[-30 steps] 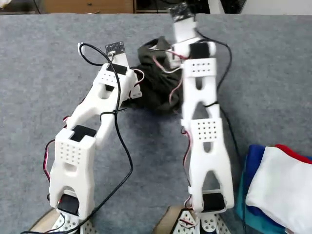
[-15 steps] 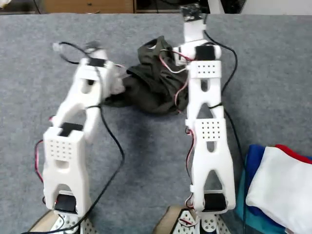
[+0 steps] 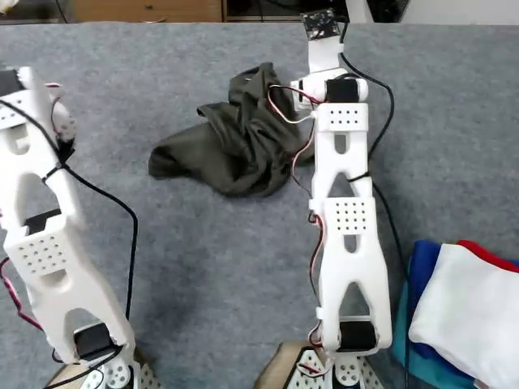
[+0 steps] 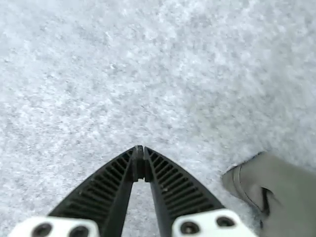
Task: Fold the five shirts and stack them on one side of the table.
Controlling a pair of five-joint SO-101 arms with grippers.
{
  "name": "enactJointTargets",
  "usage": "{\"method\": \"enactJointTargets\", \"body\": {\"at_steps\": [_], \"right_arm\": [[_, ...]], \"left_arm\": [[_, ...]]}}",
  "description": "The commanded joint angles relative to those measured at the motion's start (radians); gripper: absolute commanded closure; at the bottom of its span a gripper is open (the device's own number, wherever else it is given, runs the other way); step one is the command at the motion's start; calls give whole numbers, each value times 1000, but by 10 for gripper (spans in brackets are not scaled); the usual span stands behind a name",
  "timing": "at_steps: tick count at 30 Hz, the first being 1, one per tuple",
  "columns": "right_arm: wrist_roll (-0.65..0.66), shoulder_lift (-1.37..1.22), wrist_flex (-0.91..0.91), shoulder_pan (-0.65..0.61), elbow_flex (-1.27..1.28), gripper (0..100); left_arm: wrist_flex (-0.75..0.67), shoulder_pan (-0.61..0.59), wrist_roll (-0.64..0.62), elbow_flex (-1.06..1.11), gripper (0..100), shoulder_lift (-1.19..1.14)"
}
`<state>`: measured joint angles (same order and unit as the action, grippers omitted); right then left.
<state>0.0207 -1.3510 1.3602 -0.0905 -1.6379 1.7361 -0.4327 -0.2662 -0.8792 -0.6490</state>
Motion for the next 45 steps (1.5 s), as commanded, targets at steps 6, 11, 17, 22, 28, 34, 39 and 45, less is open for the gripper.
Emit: {"method": "enactJointTargets", "body": {"at_steps": [6, 11, 17, 22, 28, 34, 39, 45], "right_arm": [[48, 242, 92, -15, -22, 808], [163, 427, 256, -61, -21, 764], [153, 386, 255, -236, 105, 761], [152, 240, 127, -288, 214, 764], [92, 131, 81, -209, 134, 958], [9, 124, 115, -73, -7, 995], [11, 124, 164, 56, -28, 993], [71, 105, 302, 232, -28, 993]], "left_arm": [[-229, 287, -103, 28, 982, -107], [-460, 298, -104, 75, 982, -297], [-391, 282, -123, -41, 982, -340], [-382, 278, -137, -78, 982, -366], [-361, 278, -135, -86, 982, -366], [-371, 278, -137, -87, 982, -366], [-376, 281, -137, -87, 982, -366], [-376, 281, -137, -87, 982, -366]]}}
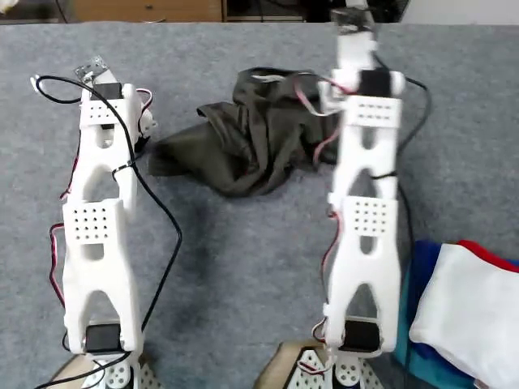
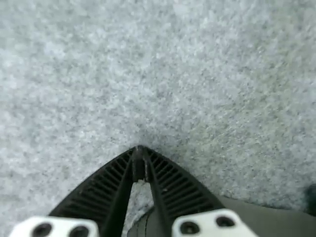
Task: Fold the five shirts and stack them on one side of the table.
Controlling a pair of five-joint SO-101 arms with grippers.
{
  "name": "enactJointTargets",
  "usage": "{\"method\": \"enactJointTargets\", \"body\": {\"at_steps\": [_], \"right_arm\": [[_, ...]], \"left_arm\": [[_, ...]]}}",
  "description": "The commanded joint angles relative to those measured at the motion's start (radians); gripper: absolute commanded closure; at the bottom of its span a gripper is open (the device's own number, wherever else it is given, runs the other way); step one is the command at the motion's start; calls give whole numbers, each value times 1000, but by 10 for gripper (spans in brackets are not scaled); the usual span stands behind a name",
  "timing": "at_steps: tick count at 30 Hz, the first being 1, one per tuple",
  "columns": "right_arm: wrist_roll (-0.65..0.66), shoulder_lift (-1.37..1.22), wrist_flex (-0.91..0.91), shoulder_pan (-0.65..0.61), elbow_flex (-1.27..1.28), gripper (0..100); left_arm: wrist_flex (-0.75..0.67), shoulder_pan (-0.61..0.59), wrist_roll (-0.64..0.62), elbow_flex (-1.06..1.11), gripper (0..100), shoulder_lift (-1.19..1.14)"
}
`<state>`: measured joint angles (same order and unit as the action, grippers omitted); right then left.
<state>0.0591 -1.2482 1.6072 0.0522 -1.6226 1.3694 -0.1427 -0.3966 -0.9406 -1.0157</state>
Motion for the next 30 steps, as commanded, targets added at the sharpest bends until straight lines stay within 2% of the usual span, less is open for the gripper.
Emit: {"method": "enactJointTargets", "body": {"at_steps": [1, 6, 13, 16, 22, 26, 30], "right_arm": [[52, -2, 81, 119, -44, 993], [249, -38, 181, 216, -33, 994], [374, -15, 181, 361, -5, 984], [379, 61, 181, 369, -2, 910], [359, 203, 180, 225, -10, 763], [222, 251, 109, 19, -41, 716], [229, 232, -49, -202, -16, 712]], "left_arm": [[-9, -9, -6, -26, 982, 1], [-9, -8, -6, -26, 982, 1], [-11, -8, -6, -28, 982, 1], [-11, -8, -5, -28, 982, 1], [-11, -6, -3, -28, 982, 1], [-21, -6, -6, -28, 982, 1], [-23, -14, -9, -28, 982, 1]]}}
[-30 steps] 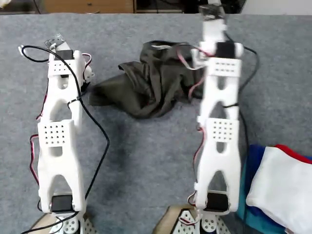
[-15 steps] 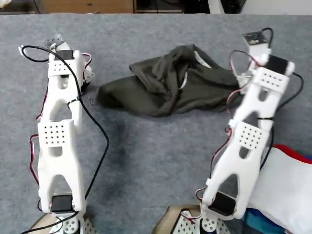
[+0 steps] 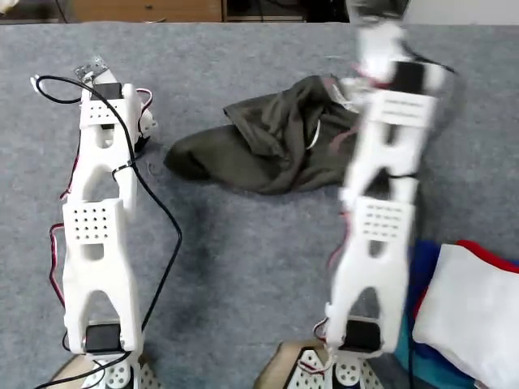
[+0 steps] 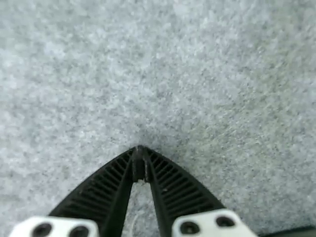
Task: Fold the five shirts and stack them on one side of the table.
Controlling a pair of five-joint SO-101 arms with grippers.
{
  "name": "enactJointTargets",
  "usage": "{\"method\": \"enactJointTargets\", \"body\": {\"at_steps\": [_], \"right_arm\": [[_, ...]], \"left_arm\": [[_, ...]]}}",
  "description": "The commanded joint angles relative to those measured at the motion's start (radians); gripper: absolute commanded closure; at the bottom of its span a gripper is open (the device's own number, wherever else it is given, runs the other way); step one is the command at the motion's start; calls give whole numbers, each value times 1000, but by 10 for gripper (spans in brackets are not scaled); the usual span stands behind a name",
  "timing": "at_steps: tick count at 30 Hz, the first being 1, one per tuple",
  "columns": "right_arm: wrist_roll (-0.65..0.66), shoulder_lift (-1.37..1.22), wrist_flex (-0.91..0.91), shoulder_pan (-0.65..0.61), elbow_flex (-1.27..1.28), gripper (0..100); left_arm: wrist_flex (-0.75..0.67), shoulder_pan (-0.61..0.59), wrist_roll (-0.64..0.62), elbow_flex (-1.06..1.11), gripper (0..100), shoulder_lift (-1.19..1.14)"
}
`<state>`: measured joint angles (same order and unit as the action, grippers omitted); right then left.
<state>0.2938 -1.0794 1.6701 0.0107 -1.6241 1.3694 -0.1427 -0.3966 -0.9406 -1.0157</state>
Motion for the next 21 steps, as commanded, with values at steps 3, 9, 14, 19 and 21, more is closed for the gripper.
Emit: {"method": "enactJointTargets", "body": {"at_steps": [3, 9, 14, 19, 21], "right_arm": [[0, -5, -265, -266, 84, 712], [0, -111, -368, -374, 203, 711], [0, -159, -367, -401, 202, 711], [0, -125, -341, -420, 153, 712], [0, -122, -342, -438, 137, 712]], "left_arm": [[-18, -12, -9, -26, 982, 1], [-17, -58, -101, -25, 982, 1], [-15, -91, -160, -20, 982, 1], [-15, -100, -172, -21, 982, 1], [-15, -100, -172, -23, 982, 1]]}}
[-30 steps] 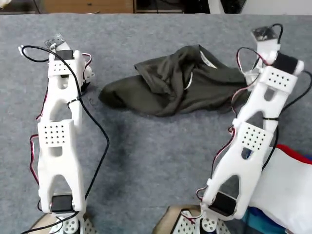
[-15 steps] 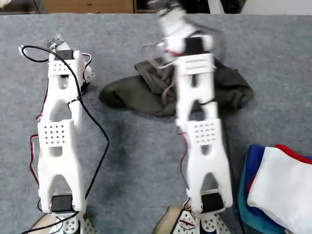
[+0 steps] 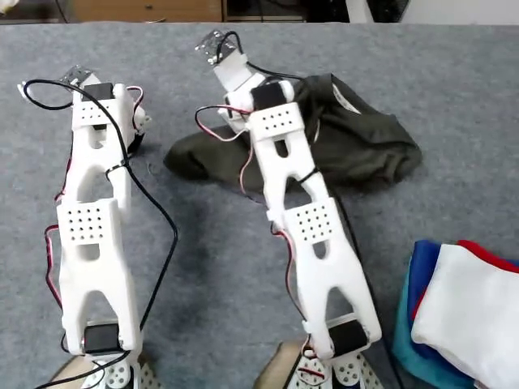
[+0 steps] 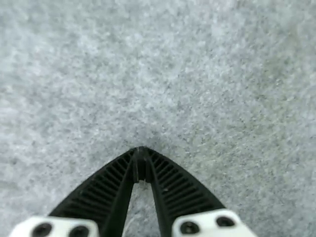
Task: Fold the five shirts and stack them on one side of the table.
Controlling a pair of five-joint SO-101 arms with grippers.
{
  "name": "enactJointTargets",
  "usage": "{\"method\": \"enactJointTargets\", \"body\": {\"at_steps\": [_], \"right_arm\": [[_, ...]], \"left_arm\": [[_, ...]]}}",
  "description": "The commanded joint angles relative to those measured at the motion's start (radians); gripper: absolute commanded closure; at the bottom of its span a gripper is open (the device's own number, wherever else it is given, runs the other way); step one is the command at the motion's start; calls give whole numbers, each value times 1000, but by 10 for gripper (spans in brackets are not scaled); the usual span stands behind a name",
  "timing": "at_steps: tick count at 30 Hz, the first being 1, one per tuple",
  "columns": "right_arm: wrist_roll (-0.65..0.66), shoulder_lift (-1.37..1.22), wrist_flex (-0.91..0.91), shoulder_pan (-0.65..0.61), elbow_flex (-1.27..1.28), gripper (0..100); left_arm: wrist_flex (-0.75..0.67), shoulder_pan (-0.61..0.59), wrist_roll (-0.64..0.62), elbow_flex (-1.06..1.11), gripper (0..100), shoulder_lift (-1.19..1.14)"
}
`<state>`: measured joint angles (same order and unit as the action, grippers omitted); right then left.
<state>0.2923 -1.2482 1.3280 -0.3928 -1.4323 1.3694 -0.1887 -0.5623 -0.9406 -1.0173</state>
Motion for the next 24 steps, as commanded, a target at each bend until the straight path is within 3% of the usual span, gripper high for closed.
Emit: {"method": "enactJointTargets", "body": {"at_steps": [1, 7, 18, 24], "right_arm": [[3, 41, -5, -42, -53, 711], [55, -81, -166, -54, -31, 712], [57, -111, -180, -18, -16, 722], [57, -111, -206, -10, -16, 921]], "left_arm": [[-15, -54, -6, -23, 982, 2], [-15, -52, -6, -23, 982, 2], [-15, -51, -6, -21, 982, 2], [-15, -51, -6, -20, 982, 2]]}}
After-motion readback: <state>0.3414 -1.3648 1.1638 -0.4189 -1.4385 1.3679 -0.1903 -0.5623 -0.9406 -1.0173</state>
